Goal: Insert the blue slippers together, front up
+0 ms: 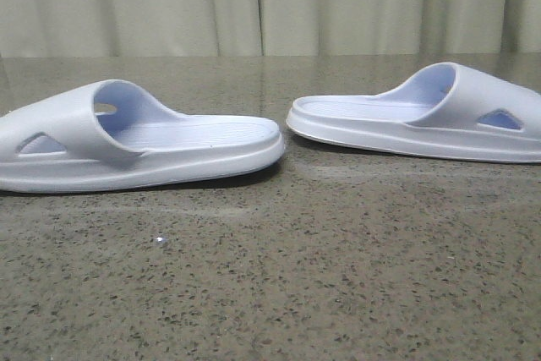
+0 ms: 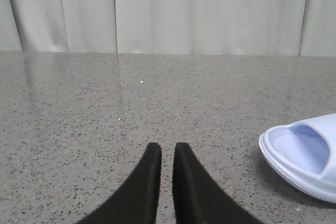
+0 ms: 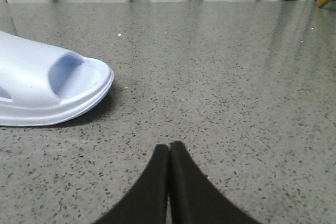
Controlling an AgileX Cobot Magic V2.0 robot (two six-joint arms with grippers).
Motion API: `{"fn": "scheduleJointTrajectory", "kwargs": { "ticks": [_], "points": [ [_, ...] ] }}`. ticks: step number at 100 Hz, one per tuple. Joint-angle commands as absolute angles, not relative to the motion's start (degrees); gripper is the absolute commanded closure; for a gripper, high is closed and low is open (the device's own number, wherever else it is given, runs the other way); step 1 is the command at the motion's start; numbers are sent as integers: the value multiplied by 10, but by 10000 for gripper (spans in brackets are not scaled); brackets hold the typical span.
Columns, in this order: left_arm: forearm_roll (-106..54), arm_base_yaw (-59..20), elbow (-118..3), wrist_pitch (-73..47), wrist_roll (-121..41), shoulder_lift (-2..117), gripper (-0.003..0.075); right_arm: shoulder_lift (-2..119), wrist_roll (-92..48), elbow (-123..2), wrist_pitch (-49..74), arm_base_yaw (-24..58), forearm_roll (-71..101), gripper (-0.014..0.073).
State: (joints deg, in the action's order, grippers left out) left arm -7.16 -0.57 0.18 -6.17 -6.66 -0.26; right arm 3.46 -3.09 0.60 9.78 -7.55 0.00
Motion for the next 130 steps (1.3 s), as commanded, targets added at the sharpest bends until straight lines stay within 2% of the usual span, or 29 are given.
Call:
{"fn": "scheduleJointTrajectory", "kwargs": {
  "ticks": [1,89,116,130],
  "points": [
    [-77,-4,6,-20,-61,-20,705,40,-32,18,55,-79,0,672],
    [-77,-4,6,-20,-61,-20,705,40,-33,18,50,-79,-35,672],
    [-77,-4,6,-19,-61,-20,705,40,-33,18,-70,-79,40,672],
    [-88,-4,6,-17,-61,-20,705,40,-33,18,-81,-79,48,672]
  ]
}}
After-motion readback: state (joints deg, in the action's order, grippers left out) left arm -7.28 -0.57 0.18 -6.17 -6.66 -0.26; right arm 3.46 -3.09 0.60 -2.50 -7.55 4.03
